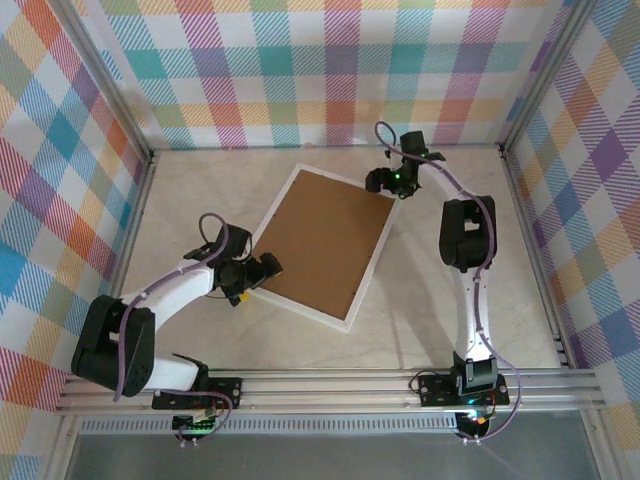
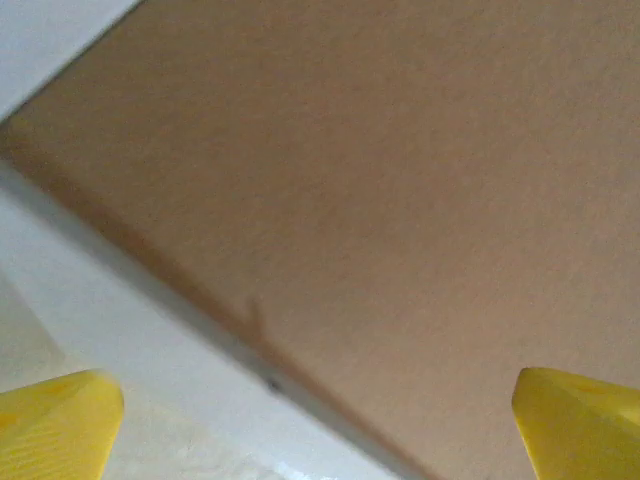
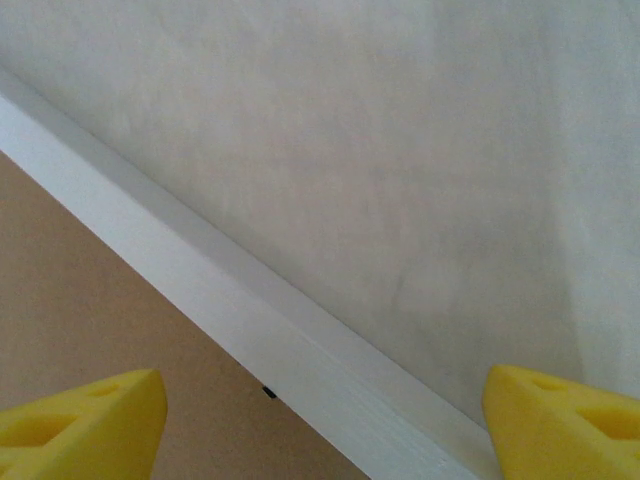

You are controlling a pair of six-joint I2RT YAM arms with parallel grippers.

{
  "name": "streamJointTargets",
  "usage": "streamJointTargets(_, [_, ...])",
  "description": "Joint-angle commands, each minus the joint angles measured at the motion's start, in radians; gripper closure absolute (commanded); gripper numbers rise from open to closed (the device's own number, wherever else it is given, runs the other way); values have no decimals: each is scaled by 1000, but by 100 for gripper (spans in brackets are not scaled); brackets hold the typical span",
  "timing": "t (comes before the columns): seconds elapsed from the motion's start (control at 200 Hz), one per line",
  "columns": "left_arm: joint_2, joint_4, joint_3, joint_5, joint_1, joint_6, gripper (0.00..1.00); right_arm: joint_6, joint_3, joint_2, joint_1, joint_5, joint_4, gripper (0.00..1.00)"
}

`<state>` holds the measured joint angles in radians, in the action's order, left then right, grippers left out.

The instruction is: Put the photo into the frame

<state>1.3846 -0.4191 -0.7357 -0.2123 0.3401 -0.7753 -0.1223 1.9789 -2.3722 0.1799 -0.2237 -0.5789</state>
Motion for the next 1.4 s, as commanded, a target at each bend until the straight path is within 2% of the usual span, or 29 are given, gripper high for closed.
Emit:
streamJointTargets(0.0, [30, 69, -44, 29, 8, -4, 0, -31, -107, 92, 4, 14, -41, 18])
streamJointTargets(0.3, [189, 170, -174, 54, -50, 61, 0, -86, -388, 285, 3, -20, 7, 21])
streamJointTargets(0.5, [341, 180, -347, 43, -85, 122, 0, -110, -595, 414, 16, -82, 36, 22])
streamJointTargets(0.73, [498, 187, -527, 11, -114, 162, 0, -141, -848, 577, 51, -85, 28, 22])
streamJointTargets(0.87, [584, 173, -639, -18, -122, 188, 0, -181, -943, 659, 76, -128, 21, 23])
streamJointTargets(0.965, [630, 155, -708, -41, -124, 205, 0, -189, -956, 689, 79, -142, 8, 23])
streamJointTargets(1.065, [668, 95, -774, -55, -124, 238, 0, -182, -919, 705, 73, -93, -6, 23])
streamJointTargets(1.245, [622, -13, -804, 53, -139, 324, 0, -126, -757, 642, 22, -46, -28, 23])
streamJointTargets(1.395, [539, -87, -736, 120, -154, 362, 0, -78, -555, 500, -12, 3, -85, 24])
